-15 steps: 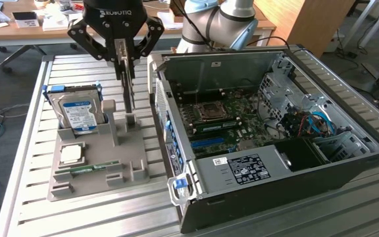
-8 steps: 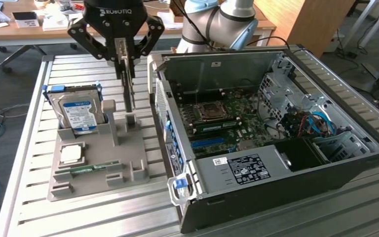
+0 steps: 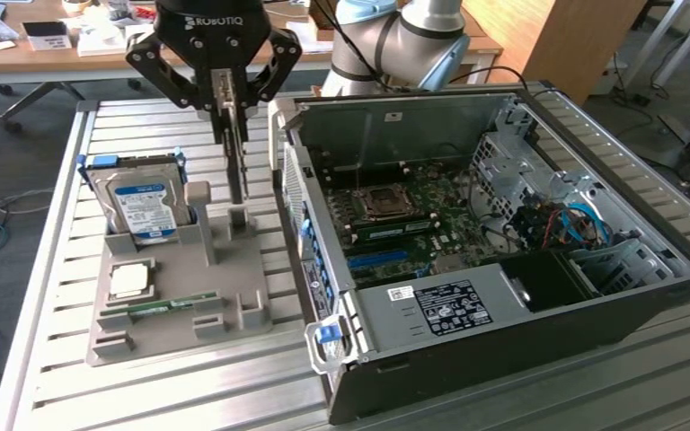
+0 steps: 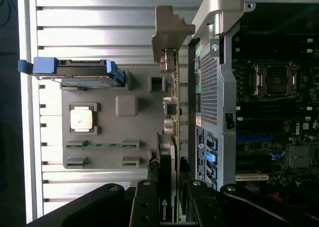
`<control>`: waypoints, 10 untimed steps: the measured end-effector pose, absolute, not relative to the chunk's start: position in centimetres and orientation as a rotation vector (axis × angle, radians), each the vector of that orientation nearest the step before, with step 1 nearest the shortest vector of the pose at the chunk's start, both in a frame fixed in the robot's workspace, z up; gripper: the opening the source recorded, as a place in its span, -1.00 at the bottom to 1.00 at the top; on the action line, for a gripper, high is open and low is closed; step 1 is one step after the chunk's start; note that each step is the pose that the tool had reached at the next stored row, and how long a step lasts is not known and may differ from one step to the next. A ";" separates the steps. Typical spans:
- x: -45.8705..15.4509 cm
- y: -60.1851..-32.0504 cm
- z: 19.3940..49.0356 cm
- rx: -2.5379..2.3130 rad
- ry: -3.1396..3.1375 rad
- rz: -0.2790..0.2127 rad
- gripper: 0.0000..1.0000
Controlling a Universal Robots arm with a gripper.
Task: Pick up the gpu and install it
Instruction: 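Pick up the gpu and move the gpu toward the slot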
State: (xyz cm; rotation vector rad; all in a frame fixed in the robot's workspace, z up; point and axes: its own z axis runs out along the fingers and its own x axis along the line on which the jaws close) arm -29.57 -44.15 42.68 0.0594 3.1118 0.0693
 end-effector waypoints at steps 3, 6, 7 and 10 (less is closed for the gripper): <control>-29.5 -44.1 42.7 0.060 3.112 0.069 -0.47; -29.4 -44.1 42.7 0.059 3.112 0.070 -0.47; -29.4 -44.1 42.7 0.059 3.112 0.069 -0.47; -29.3 -44.1 42.7 0.059 3.112 0.069 -0.47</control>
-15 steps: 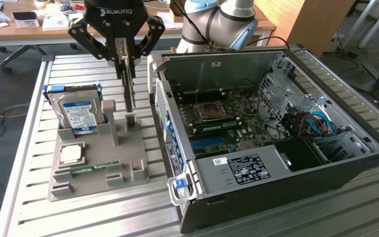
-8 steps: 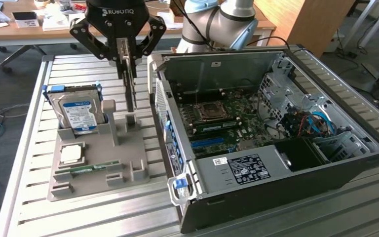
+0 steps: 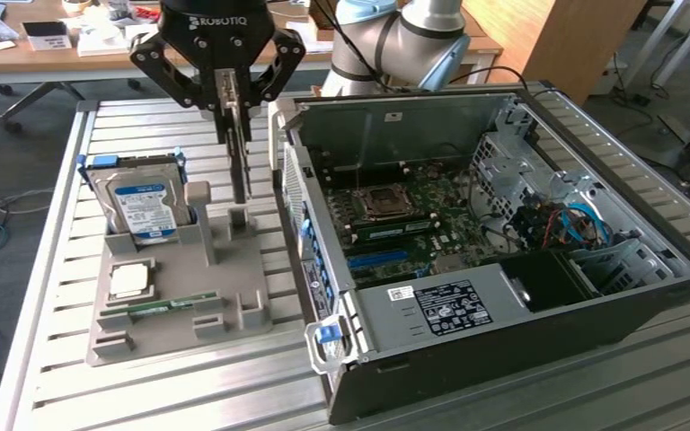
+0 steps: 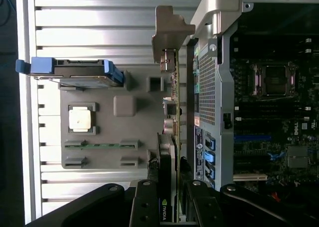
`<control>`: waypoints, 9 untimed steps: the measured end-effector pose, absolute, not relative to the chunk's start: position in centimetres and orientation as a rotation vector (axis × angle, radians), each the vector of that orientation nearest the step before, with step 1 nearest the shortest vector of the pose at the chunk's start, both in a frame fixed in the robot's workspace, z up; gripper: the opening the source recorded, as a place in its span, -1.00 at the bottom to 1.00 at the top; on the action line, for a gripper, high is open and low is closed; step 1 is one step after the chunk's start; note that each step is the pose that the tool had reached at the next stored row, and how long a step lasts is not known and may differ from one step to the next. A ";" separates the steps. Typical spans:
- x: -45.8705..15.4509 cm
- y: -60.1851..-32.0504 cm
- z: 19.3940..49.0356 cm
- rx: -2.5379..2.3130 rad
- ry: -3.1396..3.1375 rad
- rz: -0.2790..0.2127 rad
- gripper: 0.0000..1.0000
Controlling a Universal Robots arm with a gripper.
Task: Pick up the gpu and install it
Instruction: 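Pick up the gpu and move the gpu toward the slot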
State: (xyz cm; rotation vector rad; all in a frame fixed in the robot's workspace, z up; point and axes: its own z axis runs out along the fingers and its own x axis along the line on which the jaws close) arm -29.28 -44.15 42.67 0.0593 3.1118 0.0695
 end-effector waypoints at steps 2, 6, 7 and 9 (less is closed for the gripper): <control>-29.2 -44.1 42.7 0.059 3.112 0.069 -0.47; -29.0 -44.1 42.7 0.059 3.112 0.069 -0.47; -28.9 -44.1 42.7 0.059 3.112 0.070 -0.47; -28.8 -44.1 42.7 0.059 3.112 0.070 -0.47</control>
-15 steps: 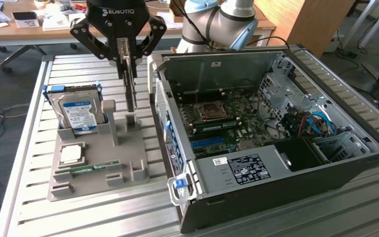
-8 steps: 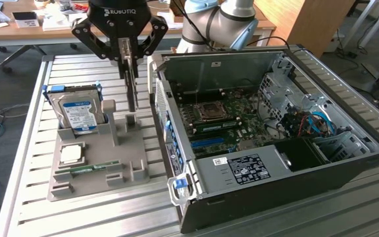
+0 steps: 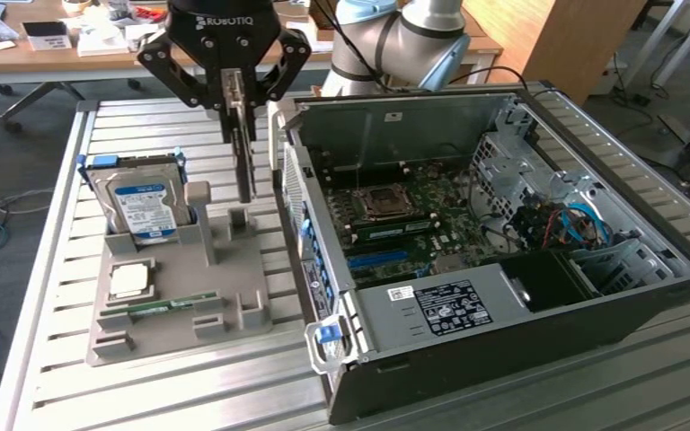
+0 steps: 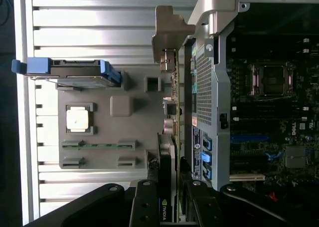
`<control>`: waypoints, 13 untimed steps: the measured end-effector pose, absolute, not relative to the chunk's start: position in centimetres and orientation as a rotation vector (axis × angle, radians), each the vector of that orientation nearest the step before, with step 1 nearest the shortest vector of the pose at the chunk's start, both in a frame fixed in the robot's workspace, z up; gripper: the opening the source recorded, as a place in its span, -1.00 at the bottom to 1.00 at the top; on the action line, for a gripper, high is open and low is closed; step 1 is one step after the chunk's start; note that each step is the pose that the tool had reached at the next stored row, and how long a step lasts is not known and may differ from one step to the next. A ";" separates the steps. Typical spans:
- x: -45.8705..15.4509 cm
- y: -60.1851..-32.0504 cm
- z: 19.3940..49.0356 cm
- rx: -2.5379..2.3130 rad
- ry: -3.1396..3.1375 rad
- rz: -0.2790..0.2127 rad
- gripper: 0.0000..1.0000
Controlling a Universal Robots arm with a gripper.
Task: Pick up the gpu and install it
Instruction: 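Pick up the gpu and move the gpu toward the slot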
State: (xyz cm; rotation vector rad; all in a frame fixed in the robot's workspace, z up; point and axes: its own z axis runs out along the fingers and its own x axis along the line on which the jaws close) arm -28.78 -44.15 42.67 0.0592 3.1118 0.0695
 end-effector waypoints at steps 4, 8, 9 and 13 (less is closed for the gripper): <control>-28.4 -44.1 42.7 0.060 3.112 0.069 -0.47; -28.0 -44.1 42.7 0.059 3.112 0.069 -0.47; -27.9 -44.1 42.7 0.059 3.112 0.069 -0.47; -27.4 -44.1 42.7 0.059 3.112 0.070 -0.47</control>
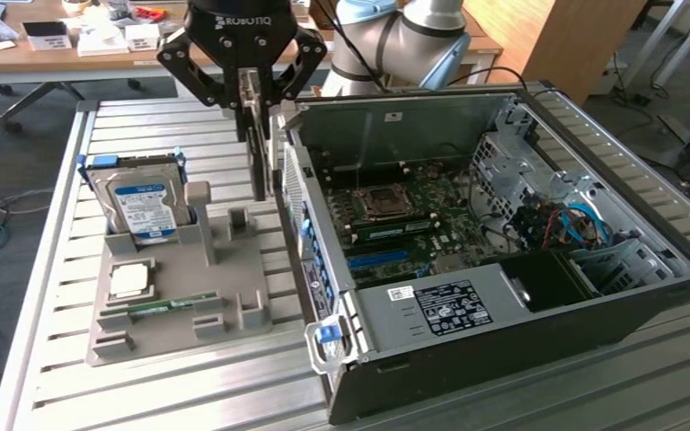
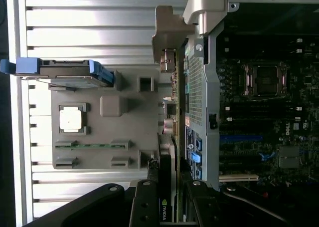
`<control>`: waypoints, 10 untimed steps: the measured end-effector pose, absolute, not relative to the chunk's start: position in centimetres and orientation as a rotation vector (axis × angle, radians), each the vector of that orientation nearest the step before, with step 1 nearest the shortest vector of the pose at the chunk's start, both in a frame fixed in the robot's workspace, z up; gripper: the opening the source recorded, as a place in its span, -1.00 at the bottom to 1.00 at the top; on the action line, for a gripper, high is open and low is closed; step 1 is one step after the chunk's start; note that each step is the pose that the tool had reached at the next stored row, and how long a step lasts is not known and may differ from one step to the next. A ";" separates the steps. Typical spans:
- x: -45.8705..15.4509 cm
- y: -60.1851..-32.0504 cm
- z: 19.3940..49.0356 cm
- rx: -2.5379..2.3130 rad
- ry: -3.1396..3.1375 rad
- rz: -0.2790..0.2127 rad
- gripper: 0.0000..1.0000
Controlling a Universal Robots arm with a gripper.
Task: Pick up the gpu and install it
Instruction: 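Pick up the gpu and move the gpu toward the slot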
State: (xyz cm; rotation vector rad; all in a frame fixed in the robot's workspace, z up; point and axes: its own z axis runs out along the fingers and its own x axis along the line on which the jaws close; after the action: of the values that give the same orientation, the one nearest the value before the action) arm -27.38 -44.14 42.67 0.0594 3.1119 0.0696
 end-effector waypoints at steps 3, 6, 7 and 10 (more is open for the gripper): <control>-26.9 -44.1 42.7 0.059 3.112 0.070 -0.47; -26.4 -44.1 42.7 0.059 3.112 0.070 -0.47; -26.3 -44.1 42.7 0.059 3.112 0.070 -0.47; -25.8 -44.1 42.7 0.059 3.112 0.070 -0.47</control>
State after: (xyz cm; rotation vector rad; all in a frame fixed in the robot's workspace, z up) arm -25.77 -44.14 42.67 0.0595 3.1118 0.0698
